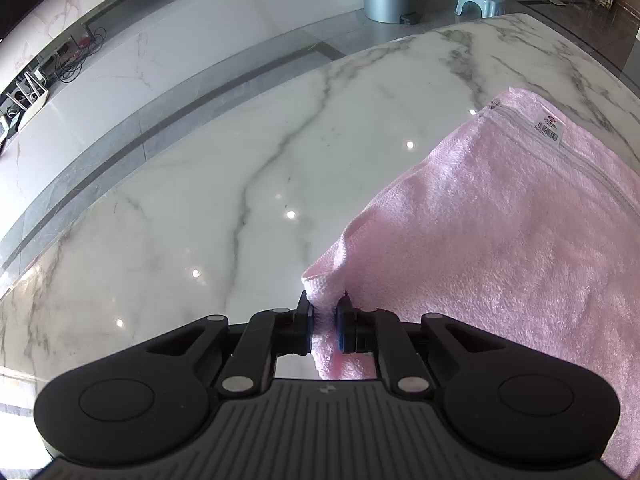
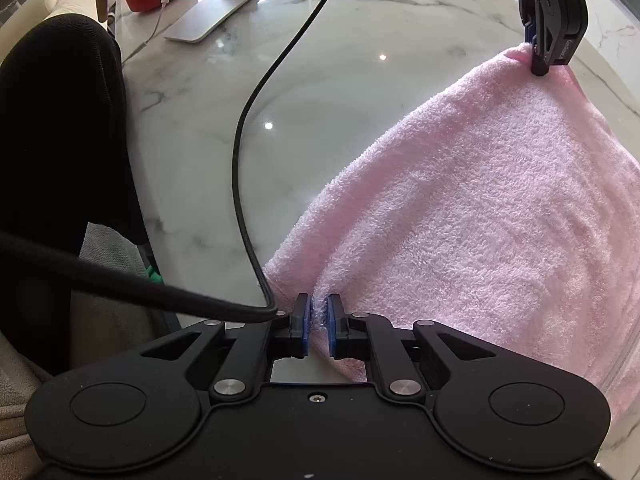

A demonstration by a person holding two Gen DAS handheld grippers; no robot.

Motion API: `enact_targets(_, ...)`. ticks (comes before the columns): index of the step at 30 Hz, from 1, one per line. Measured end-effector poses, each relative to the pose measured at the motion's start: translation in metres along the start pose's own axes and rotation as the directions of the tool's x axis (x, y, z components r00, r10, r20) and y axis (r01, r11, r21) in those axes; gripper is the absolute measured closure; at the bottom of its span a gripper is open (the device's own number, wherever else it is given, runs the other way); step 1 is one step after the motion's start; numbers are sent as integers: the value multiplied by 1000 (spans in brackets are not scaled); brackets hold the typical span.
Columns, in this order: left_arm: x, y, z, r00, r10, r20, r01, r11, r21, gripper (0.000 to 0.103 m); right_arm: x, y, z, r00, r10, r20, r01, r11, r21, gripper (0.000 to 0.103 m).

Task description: Fold towel

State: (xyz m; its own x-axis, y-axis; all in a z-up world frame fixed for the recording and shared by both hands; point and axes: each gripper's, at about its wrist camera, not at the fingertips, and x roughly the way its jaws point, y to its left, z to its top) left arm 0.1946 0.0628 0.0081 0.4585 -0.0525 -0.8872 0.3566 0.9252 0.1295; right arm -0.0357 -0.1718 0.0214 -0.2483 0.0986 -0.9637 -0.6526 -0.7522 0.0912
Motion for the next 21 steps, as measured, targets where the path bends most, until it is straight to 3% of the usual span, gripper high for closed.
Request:
enact_targets(4, -24, 1, -3, 999, 3, 32, -2, 999, -48, 88, -8, 3, 0, 1000, -23, 18, 22, 1000, 22, 88)
enact_targets(6, -39, -2, -6, 999, 14, 49, -12, 999, -40, 84, -11, 5, -1, 999, -46, 24, 45, 999, 31, 81)
enact_targets(8, -52, -6, -9, 998, 23, 61, -21, 999, -28, 76, -14, 7, -2, 997, -69, 30, 67, 997, 39, 77)
enact_targets(12, -81, -20, -19, 996, 31, 79, -30, 1000, -5, 70, -18, 13, -4, 993, -113, 38, 111, 992, 59, 73)
enact_targets(21, -154, -68, -64, 989, -59, 135, 63, 998, -25, 67, -34, -1, -39, 977, -207, 51, 193, 961, 198, 71)
